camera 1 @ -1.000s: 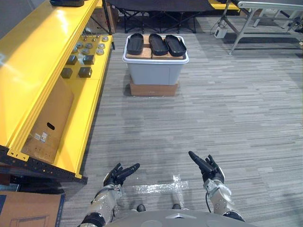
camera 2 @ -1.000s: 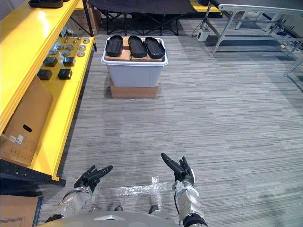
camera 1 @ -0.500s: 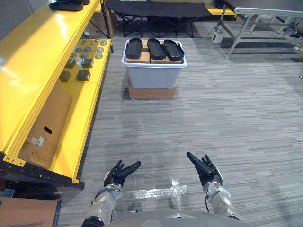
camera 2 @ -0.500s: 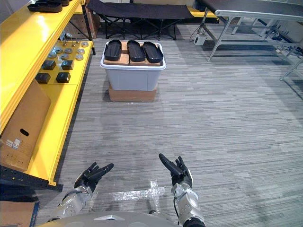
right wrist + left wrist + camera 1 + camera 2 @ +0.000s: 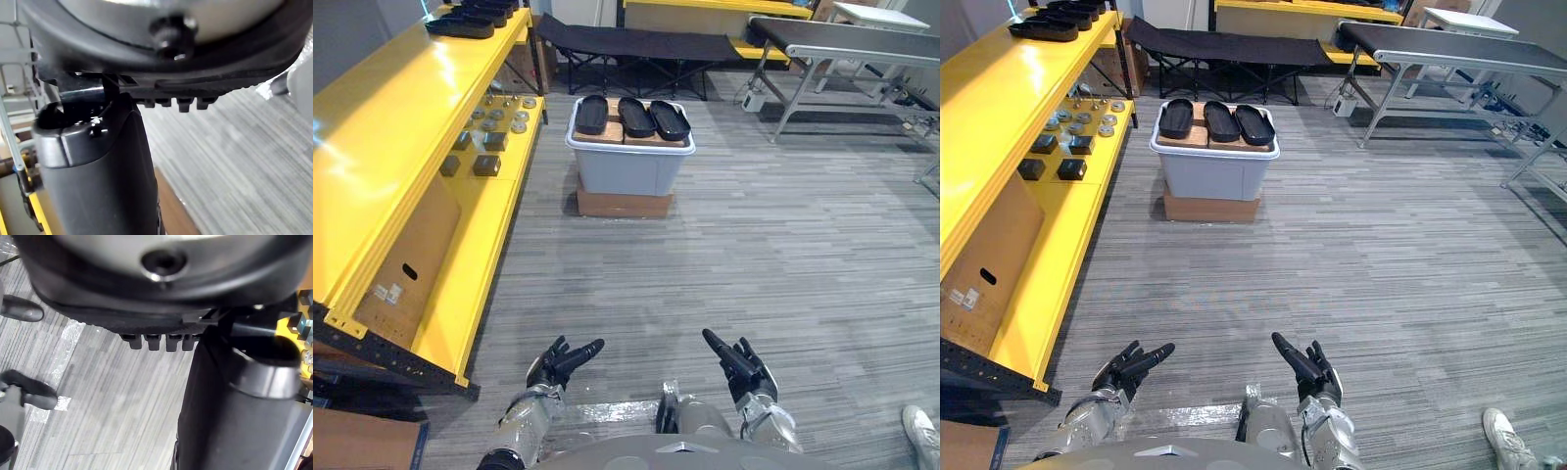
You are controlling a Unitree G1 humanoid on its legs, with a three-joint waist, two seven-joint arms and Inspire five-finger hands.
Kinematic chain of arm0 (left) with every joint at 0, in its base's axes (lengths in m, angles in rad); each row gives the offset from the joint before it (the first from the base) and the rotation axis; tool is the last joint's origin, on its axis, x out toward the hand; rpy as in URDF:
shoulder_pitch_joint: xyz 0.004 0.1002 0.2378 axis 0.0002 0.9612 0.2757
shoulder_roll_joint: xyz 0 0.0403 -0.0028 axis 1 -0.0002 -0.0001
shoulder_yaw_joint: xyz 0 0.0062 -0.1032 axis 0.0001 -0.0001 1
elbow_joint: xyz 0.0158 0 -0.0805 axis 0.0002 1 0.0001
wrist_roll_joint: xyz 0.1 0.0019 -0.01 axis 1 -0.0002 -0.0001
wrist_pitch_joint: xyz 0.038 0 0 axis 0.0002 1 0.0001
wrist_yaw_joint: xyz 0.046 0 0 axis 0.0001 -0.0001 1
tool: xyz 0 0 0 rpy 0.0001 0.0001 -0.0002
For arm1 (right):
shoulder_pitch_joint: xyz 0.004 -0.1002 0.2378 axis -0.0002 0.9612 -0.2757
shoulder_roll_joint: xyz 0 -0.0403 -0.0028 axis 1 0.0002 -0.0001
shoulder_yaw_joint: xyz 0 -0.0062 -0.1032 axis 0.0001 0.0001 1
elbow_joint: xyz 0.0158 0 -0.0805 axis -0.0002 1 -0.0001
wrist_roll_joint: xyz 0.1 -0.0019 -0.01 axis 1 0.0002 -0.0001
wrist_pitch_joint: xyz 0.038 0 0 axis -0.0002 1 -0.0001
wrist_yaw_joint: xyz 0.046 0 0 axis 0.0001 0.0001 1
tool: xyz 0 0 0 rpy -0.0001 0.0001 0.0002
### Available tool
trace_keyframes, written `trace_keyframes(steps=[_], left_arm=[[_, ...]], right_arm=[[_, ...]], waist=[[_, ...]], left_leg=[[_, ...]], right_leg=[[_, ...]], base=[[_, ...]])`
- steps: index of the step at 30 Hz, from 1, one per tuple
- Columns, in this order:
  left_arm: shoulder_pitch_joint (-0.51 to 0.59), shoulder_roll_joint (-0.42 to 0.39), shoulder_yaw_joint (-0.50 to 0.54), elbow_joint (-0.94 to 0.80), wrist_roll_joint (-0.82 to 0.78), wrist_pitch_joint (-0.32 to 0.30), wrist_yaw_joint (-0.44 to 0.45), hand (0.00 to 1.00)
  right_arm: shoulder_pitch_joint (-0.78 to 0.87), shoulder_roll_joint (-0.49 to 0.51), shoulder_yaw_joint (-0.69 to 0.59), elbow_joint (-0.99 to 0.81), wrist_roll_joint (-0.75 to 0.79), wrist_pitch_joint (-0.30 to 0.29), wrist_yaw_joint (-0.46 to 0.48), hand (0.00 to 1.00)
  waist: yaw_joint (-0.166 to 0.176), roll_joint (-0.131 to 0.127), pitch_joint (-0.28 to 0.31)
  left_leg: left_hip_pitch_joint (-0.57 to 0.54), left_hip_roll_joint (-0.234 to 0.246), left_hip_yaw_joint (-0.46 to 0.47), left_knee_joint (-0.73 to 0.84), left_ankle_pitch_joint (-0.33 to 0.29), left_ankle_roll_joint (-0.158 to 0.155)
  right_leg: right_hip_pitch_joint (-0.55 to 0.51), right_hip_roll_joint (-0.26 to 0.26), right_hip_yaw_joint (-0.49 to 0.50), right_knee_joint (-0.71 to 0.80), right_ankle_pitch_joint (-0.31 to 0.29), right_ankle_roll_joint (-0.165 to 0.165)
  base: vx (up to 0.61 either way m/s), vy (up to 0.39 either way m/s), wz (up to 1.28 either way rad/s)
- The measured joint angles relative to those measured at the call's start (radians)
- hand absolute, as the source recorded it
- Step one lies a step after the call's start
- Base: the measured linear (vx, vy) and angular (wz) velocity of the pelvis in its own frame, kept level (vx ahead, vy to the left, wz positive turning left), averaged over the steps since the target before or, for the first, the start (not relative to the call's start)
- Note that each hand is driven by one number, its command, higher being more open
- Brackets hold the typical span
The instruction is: Walk over and take three plastic housings, then place them on the shelf
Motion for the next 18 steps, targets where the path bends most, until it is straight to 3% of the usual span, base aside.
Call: trace_keyframes(steps=[1, 2, 3, 6, 7, 8, 9, 10, 12, 15, 17, 18], left_arm=[[-0.001, 0.010, 0.000, 0.000, 0.001, 0.000, -0.001, 1.00], [-0.001, 0.010, 0.000, 0.000, 0.003, 0.000, -0.001, 1.00], [-0.002, 0.010, 0.000, 0.001, 0.039, 0.003, 0.002, 1.00], [-0.001, -0.003, -0.001, 0.012, 0.080, 0.030, 0.014, 1.00], [-0.007, -0.009, 0.000, 0.051, 0.080, 0.038, 0.015, 1.00], [-0.021, -0.015, 0.003, 0.091, 0.080, 0.050, 0.023, 1.00], [-0.022, -0.021, 0.006, 0.110, 0.080, 0.057, 0.028, 1.00], [-0.020, -0.036, 0.027, 0.141, 0.079, 0.063, 0.033, 1.00], [-0.024, -0.041, 0.068, 0.133, 0.080, 0.056, 0.027, 1.00], [-0.023, -0.044, 0.079, 0.120, 0.078, 0.009, 0.012, 1.00], [-0.022, -0.051, 0.079, 0.104, 0.072, -0.022, 0.010, 1.00], [-0.015, -0.059, 0.076, 0.080, 0.068, -0.031, 0.009, 1.00]], right_arm=[[0.009, 0.000, -0.002, 0.001, -0.004, 0.006, 0.011, 1.00], [0.012, -0.001, -0.003, 0.001, -0.004, 0.009, 0.015, 1.00], [0.013, -0.006, -0.008, 0.006, -0.003, 0.015, 0.017, 1.00], [0.012, -0.031, -0.013, 0.014, -0.003, 0.040, 0.021, 1.00], [-0.008, -0.045, -0.014, 0.029, -0.002, 0.049, 0.021, 1.00], [-0.024, -0.058, -0.010, 0.048, -0.005, 0.056, 0.023, 1.00], [-0.038, -0.063, -0.008, 0.050, -0.006, 0.056, 0.025, 1.00], [-0.040, -0.069, -0.009, 0.054, -0.028, 0.056, 0.026, 1.00], [-0.044, -0.083, -0.002, 0.058, -0.042, 0.055, 0.026, 1.00], [-0.102, -0.089, 0.008, 0.050, -0.045, 0.054, 0.025, 1.00], [-0.123, -0.092, 0.021, 0.035, -0.073, 0.052, 0.024, 1.00], [-0.118, -0.103, 0.041, 0.029, -0.082, 0.043, 0.023, 1.00]], waist=[[-0.001, -0.020, 0.006], [-0.001, -0.026, 0.008], [-0.002, -0.019, 0.006], [-0.005, 0.036, -0.036], [-0.001, 0.059, -0.039], [-0.003, 0.069, -0.034], [-0.001, 0.079, -0.029], [-0.001, 0.089, -0.019], [0.012, 0.087, -0.015], [0.050, 0.097, -0.001], [0.055, 0.098, 0.026], [0.054, 0.107, 0.047]], left_leg=[[0.013, -0.001, -0.010, 0.027, -0.033, -0.029], [0.020, 0.000, -0.017, 0.040, -0.054, -0.033], [0.023, 0.024, -0.031, 0.075, -0.094, -0.056], [0.034, 0.124, -0.051, 0.104, -0.137, -0.117], [-0.010, 0.152, -0.071, 0.229, -0.132, -0.128], [-0.096, 0.180, -0.084, 0.434, -0.086, -0.144], [-0.135, 0.198, -0.084, 0.533, -0.083, -0.141], [-0.177, 0.202, -0.088, 0.644, -0.091, -0.138], [-0.242, 0.156, -0.088, 0.652, -0.110, -0.121], [-0.371, 0.053, -0.081, 0.441, -0.095, -0.094], [-0.420, 0.008, -0.090, 0.221, 0.020, -0.107], [-0.422, 0.001, -0.092, 0.074, 0.114, -0.124]], right_leg=[[0.001, -0.002, 0.027, -0.063, 0.039, 0.002], [0.005, -0.002, 0.043, -0.068, 0.044, -0.005], [-0.003, 0.014, 0.048, -0.036, 0.092, -0.066], [-0.013, 0.088, 0.012, 0.046, 0.079, -0.115], [0.003, 0.119, 0.006, 0.039, 0.067, -0.143], [0.047, 0.139, 0.006, 0.011, 0.054, -0.164], [0.082, 0.150, 0.005, -0.012, 0.055, -0.163], [0.162, 0.168, 0.009, -0.050, 0.048, -0.186], [0.239, 0.172, 0.023, -0.078, 0.027, -0.216], [0.301, 0.161, 0.104, -0.114, 0.007, -0.231], [0.347, 0.143, 0.135, -0.124, -0.021, -0.208], [0.391, 0.148, 0.146, -0.133, -0.044, -0.195]], base=[[0.23, -0.201, 0.12], [0.29, -0.254, 0.21], [0.34, -0.276, 0.26], [0.43, -0.275, 0.24], [0.48, -0.269, 0.09], [0.47, -0.264, 0.01], [0.48, -0.239, 0.01], [0.58, -0.236, 0.02], [0.46, -0.125, -0.27], [0.37, 0.001, -0.74], [0.38, 0.093, -0.54], [0.34, 0.133, -0.23]])
